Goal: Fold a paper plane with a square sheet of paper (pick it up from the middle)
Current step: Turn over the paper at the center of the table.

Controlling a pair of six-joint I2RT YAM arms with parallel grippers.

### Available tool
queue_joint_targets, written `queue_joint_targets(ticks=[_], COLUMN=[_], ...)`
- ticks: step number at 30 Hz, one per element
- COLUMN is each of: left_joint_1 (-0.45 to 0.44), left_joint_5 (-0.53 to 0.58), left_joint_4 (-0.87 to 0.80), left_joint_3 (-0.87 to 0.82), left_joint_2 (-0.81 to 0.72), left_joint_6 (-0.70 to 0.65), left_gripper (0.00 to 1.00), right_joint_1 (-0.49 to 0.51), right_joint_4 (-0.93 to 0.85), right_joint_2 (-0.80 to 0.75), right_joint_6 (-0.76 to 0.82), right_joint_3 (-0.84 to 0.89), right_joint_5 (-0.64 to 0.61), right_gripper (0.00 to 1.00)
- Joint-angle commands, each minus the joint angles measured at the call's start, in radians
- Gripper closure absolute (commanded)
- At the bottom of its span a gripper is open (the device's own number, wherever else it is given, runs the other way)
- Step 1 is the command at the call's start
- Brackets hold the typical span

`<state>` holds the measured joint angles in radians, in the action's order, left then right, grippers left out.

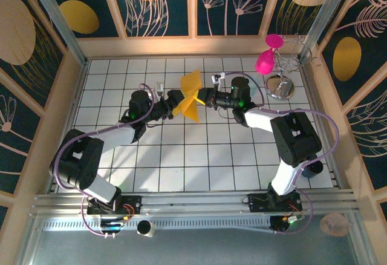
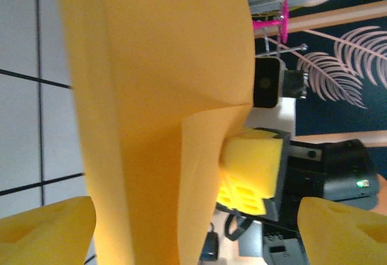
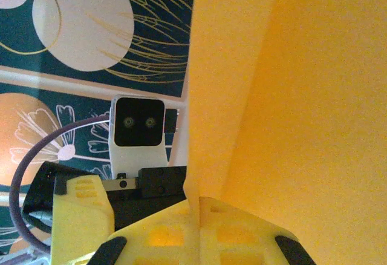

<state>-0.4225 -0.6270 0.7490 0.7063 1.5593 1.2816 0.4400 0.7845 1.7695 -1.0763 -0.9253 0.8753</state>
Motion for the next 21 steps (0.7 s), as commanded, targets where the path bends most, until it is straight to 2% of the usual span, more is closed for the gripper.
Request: queue_joint_targets(ticks=[1, 5, 16, 21], left_joint_1=[0.001, 0.001, 0.001, 0.001], left_joint_5=[-0.055, -0.057, -0.042, -0.035], left_joint_4=[0.105, 0.101, 0.074, 0.016], left_joint_3=[-0.007, -0.005, -0.007, 0.006], left_joint_2=[0.005, 0.007, 0.026, 0.042], left_joint_6=[0.02, 0.016, 0.02, -0.002], left_gripper=[0.22, 0.39, 0.63, 0.8], right_joint_1=[0.002, 0.002, -0.005, -0.014], right_joint_4=[0.083, 0.075, 0.022, -0.074], right_joint_2=[-0.008, -0.004, -0.016, -0.045], right_joint_6=[-0.04, -0.041, -0.01, 0.054], right_joint_3=[0.01, 0.012, 0.023, 0.026], right_joint_5=[0.042, 0.042, 0.029, -0.001], right_gripper=[0.97, 0.96, 0.91, 0.78])
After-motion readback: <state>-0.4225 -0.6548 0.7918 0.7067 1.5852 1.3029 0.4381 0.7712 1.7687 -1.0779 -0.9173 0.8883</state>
